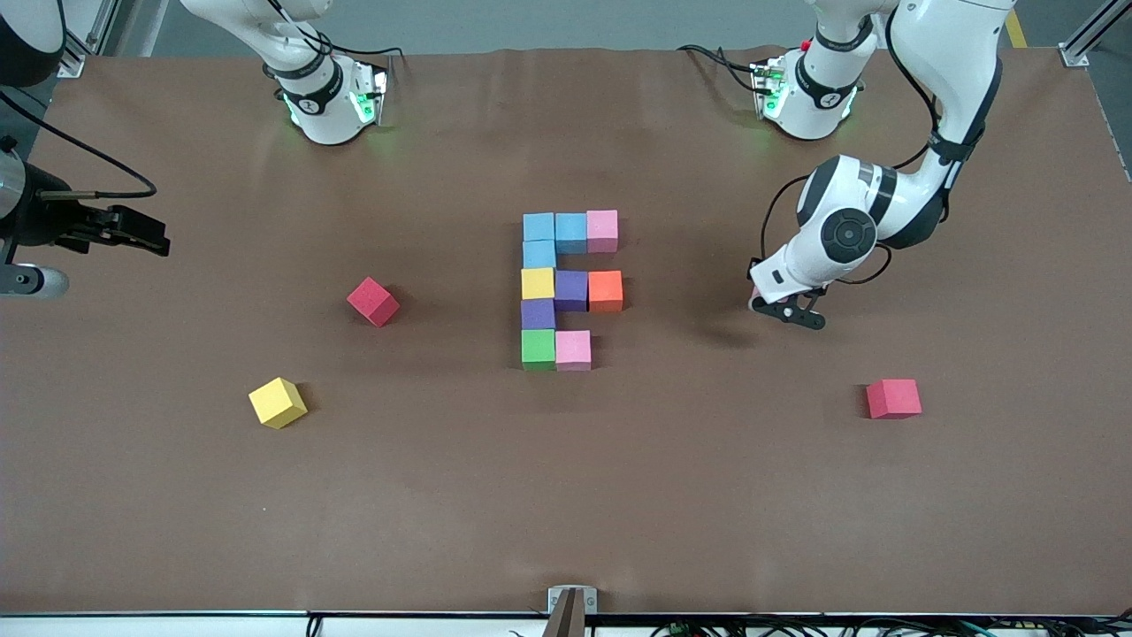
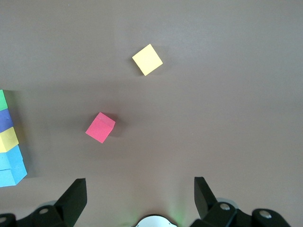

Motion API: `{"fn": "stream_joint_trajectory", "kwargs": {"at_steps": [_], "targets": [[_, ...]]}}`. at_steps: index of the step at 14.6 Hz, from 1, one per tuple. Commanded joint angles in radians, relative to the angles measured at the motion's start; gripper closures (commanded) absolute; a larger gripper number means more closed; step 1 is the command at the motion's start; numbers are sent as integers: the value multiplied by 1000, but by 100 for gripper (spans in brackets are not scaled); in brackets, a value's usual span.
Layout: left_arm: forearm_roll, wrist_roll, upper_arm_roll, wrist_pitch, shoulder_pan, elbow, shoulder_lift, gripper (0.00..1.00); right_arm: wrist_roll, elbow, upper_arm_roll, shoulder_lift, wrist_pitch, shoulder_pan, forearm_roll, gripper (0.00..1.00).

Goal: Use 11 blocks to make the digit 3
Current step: 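Grasp the second pink cube with the left gripper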

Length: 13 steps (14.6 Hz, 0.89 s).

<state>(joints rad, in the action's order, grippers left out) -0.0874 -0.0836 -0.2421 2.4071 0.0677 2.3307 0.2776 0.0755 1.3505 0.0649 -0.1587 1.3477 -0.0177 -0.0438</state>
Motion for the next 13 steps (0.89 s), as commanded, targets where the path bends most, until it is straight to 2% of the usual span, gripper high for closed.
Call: {"fn": "stream_joint_trajectory", "kwargs": {"at_steps": [1,5,9,13], "targets": [[5,-161,-3,-45,10,-103,18,69,-3,-11,15,2,-15,-18,21,0],[8,-437,-38,-175,34,-325,99,70,-14,-10,3,16,-82,-33,58,0],[25,-811,-103,-224,44,-542,251,71,-20,9,-5,59,-73,-34,58,0],[29,-1130,-105,-220,81,-666,339,72,-20,22,-5,88,-47,-36,58,0]]}}
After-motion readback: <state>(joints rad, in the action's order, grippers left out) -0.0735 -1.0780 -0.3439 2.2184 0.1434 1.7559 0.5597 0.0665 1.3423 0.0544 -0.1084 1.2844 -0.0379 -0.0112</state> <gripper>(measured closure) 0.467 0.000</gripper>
